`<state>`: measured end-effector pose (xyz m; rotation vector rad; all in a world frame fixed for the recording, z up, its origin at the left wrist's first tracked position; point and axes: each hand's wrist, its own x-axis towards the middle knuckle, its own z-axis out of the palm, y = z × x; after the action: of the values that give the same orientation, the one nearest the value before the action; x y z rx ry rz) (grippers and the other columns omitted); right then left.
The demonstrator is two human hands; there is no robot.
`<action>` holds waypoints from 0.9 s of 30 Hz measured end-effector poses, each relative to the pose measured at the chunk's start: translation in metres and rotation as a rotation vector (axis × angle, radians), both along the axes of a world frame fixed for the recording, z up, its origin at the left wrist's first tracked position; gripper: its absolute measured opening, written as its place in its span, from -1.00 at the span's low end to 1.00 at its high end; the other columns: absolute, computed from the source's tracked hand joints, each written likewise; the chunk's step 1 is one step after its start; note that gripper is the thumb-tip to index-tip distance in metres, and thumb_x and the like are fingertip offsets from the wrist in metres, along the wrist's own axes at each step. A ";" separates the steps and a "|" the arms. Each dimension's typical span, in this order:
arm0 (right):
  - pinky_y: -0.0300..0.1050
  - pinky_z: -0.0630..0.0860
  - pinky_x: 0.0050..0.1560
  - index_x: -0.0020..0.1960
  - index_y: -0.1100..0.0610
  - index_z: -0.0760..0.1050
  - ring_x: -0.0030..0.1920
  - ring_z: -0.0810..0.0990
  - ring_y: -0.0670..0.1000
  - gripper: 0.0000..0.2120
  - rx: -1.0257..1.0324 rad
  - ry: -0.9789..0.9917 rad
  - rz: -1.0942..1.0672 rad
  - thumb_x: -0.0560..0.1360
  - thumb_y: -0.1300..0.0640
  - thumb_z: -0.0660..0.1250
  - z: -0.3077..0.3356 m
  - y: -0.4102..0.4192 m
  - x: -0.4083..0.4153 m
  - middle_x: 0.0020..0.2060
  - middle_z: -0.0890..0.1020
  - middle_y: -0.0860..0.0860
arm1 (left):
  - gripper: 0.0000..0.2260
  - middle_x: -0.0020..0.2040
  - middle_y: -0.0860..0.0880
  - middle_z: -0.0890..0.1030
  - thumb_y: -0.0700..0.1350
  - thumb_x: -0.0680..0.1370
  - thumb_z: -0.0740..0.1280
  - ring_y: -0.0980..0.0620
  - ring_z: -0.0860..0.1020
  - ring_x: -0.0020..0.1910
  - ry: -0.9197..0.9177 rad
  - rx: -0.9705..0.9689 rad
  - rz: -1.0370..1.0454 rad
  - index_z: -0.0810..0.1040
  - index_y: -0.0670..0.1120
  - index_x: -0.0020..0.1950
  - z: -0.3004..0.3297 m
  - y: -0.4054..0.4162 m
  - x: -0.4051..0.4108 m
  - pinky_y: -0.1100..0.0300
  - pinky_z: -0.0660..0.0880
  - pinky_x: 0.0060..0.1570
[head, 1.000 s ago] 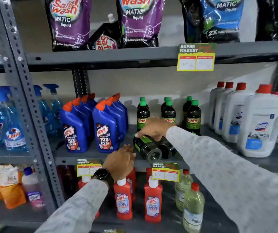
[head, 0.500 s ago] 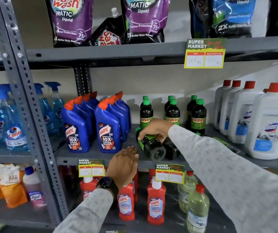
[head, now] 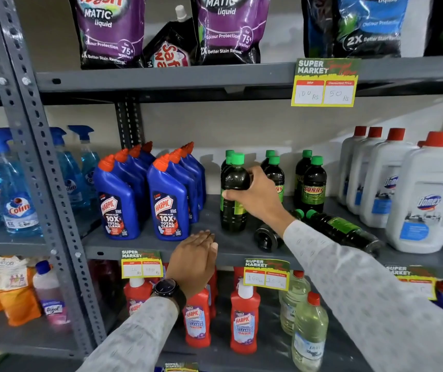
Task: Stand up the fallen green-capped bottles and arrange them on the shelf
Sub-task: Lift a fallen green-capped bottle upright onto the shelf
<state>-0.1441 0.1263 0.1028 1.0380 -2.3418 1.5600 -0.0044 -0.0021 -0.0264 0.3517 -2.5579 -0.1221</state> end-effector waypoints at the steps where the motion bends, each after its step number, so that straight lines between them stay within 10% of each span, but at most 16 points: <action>1: -0.13 0.55 -0.02 0.32 0.08 0.42 0.02 0.63 -0.03 -0.28 0.008 0.005 0.005 0.28 -0.05 0.65 -0.005 0.000 0.000 0.05 0.63 -0.07 | -0.41 0.47 -0.09 0.46 0.13 0.64 -0.14 0.01 0.37 0.47 0.000 0.001 -0.001 0.43 -0.13 0.46 0.000 0.000 0.000 0.22 0.09 0.45; 16: -0.11 0.44 0.15 0.49 0.08 0.31 0.19 0.54 -0.02 -0.17 0.108 -0.111 0.155 0.37 -0.12 0.61 -0.012 0.003 -0.009 0.18 0.54 -0.10 | -0.45 0.48 -0.08 0.44 0.11 0.66 -0.11 0.03 0.35 0.48 0.002 0.011 0.000 0.40 -0.12 0.48 0.000 0.000 0.000 0.25 0.05 0.44; 21: 0.01 0.30 0.41 0.63 0.08 0.24 0.42 0.43 0.00 -0.30 -0.012 -0.347 0.344 0.56 0.29 0.39 0.014 0.006 -0.016 0.46 0.48 0.02 | -0.46 0.50 -0.08 0.42 0.11 0.67 -0.10 0.03 0.33 0.49 -0.010 0.012 0.010 0.38 -0.12 0.50 -0.001 -0.001 -0.001 0.25 0.04 0.45; 27: 0.02 0.48 0.32 0.38 0.17 0.54 0.21 0.61 0.05 -0.51 0.067 -0.202 0.251 0.48 0.24 0.53 0.012 0.003 -0.020 0.18 0.68 0.02 | -0.47 0.51 -0.07 0.40 0.09 0.67 -0.10 0.04 0.32 0.50 -0.020 0.006 0.010 0.37 -0.11 0.50 -0.001 -0.001 -0.002 0.24 0.04 0.45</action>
<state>-0.1638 0.1293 0.1152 1.2895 -2.4910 1.7596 -0.0064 -0.0032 -0.0273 0.3691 -2.5761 -0.1229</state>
